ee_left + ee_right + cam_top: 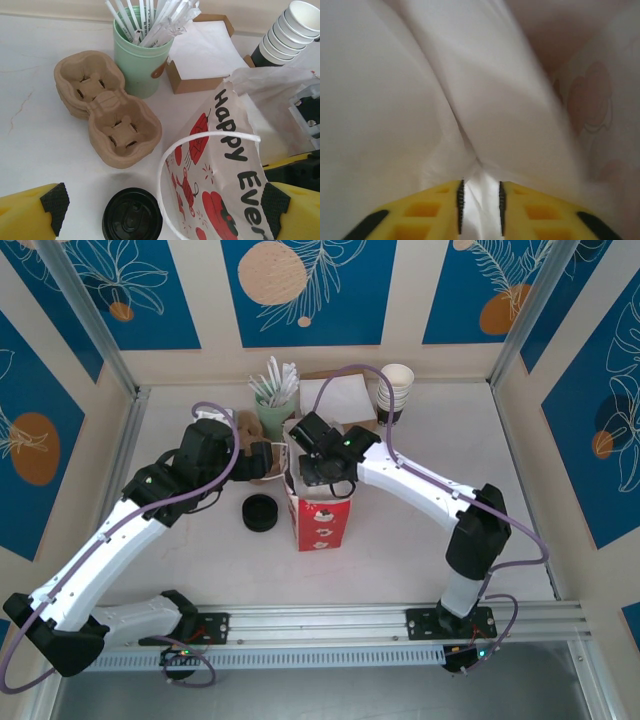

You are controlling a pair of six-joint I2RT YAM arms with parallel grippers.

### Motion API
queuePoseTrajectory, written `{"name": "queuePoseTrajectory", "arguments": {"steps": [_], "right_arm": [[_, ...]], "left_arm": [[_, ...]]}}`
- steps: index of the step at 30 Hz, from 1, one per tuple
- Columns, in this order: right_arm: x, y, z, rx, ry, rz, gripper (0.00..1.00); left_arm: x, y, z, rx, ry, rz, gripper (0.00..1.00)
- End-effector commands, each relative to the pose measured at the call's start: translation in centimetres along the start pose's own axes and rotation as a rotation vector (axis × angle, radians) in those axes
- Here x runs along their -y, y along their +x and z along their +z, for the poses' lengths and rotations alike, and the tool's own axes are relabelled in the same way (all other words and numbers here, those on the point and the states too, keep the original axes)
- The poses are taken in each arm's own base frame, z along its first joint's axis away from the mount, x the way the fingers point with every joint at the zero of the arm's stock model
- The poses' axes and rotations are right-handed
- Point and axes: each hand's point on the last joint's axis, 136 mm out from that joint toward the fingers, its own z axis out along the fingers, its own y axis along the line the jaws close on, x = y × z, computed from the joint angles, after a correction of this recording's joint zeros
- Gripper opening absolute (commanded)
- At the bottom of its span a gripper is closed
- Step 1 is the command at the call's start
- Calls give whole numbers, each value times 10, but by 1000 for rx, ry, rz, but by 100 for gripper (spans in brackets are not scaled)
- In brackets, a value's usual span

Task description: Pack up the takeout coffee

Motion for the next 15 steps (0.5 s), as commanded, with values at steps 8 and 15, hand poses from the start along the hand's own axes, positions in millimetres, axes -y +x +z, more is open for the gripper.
{"name": "queuePoseTrajectory", "arguments": {"steps": [8,15], "right_arm": [[-5,-40,-67,171,-55,-2,37],[-22,-56,-69,212,-148,-15,38]], "left_arm": [[-6,-7,0,43,-17,-9,99],[-6,-9,0,54,-17,-7,99]]}}
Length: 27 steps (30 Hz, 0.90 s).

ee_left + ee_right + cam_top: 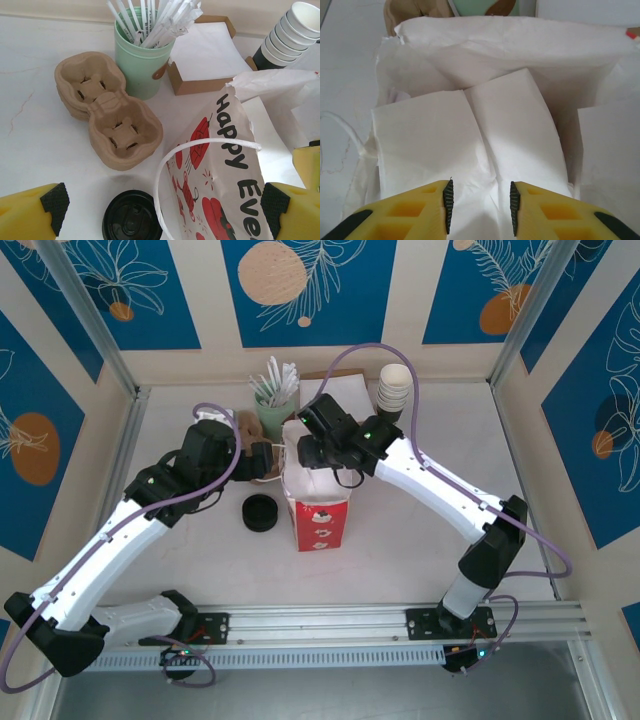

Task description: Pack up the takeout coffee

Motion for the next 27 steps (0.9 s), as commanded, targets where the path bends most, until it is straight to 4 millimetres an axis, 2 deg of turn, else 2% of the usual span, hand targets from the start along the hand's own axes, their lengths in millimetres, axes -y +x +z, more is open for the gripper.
{"name": "queuePoseTrajectory", "arguments": {"steps": [1,9,15,20,27], "right_arm": [[-13,-17,-5,47,-69,-9,37],[-18,-19,26,9,-90,9,38],[-14,-8,50,-37,-59,10,38],[-6,9,66,-84,-34,30,38],[0,18,76,-111,-3,28,38]], "left_arm": [[-5,-10,-3,45,-12,-6,99],[-5,-9,-1,43,-14,-4,100],[-6,-8,1,36,-18,-1,100],[-9,-6,3,31,-27,2,100],[-8,-4,6,18,-20,-3,100]]}}
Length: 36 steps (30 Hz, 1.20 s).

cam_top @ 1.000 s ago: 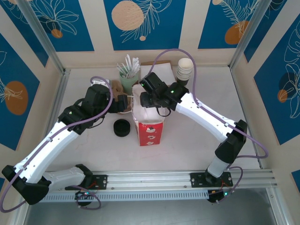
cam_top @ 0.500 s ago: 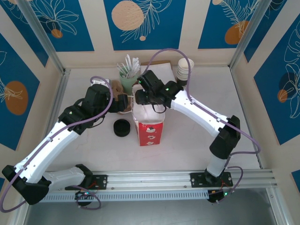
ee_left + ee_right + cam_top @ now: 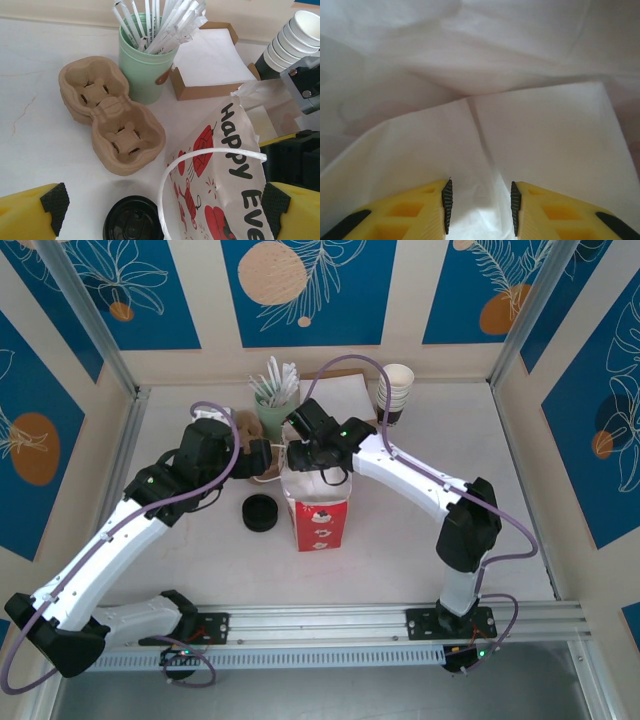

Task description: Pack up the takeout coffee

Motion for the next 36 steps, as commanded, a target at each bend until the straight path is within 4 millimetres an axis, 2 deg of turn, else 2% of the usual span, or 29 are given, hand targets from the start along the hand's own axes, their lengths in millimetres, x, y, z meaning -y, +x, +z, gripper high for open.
{"name": "queuePoseTrajectory", "arguments": {"steps": [1,4,7,16,21,24,28,31,33,36], "right_arm": [[3,1,4,-11,12,11,38],[-4,-5,-5,1,-15,5,39],[-14,-17,-27,38,-53,-15,39],[-21,-57,-107,205,-123,-60,39],[-7,-75,-158,340,-113,-91,40],[15,-80,-183,423,-85,-83,44],[60,-80,-203,534,-23,-37,48],[98,-72,-208,577,10,21,50],[121,-65,-203,593,32,42,53],[165,-51,-194,596,121,116,66]], "left_arm": [[-4,0,3,3,-11,12,100],[-4,0,4,-1,-11,12,100],[-6,-1,4,2,-21,17,100],[-17,-25,-5,78,-72,62,100],[-27,-39,-9,140,-116,99,100],[-37,-46,-9,181,-157,124,100],[-54,-53,-9,242,-235,154,100],[-71,-56,-9,286,-294,153,100],[-79,-56,-11,313,-314,153,100],[-96,-48,-9,360,-369,165,100]]}}
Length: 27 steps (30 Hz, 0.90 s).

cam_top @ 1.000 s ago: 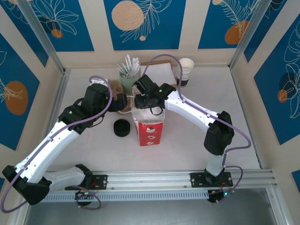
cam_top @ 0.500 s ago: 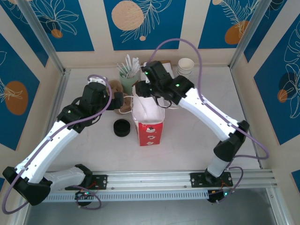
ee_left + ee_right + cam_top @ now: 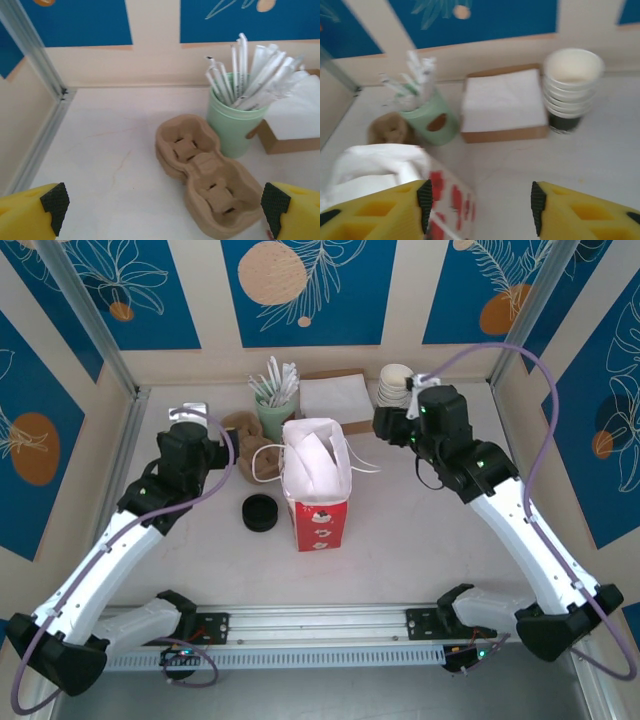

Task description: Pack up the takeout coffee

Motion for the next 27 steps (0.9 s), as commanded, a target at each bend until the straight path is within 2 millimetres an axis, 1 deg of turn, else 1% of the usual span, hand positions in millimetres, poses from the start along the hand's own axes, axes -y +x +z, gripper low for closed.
{"name": "queuePoseTrajectory", "arguments": {"steps": [1,4,6,7,9,11,12,13,17,20,22,24,27], "right_arm": [[37,5,8,58,83,37,71],[80,29,18,101,162,93,78],[102,43,23,130,190,129,81],[112,50,27,145,207,134,84],[130,64,35,164,240,121,98],[152,79,43,171,311,125,99],[159,85,47,178,327,108,99],[164,91,52,179,336,86,99],[177,119,78,145,342,15,99],[183,140,98,124,335,-27,99],[185,149,106,137,327,-38,99],[179,155,112,124,276,-54,99],[179,159,123,137,251,-67,99]], "left_arm": [[-26,-4,1,108,-107,5,100],[-45,17,8,117,-191,11,100],[-53,31,14,111,-241,41,100],[-54,39,20,116,-258,77,100],[-56,53,29,131,-274,118,100],[-55,71,42,127,-242,133,100],[-55,78,47,127,-234,135,100],[-57,88,54,127,-236,124,100],[-56,128,80,101,-159,66,100],[-63,150,91,58,-185,53,100],[-62,157,98,59,-178,99,100],[-54,162,107,67,-132,164,100],[-49,164,121,51,-105,155,100]]}}
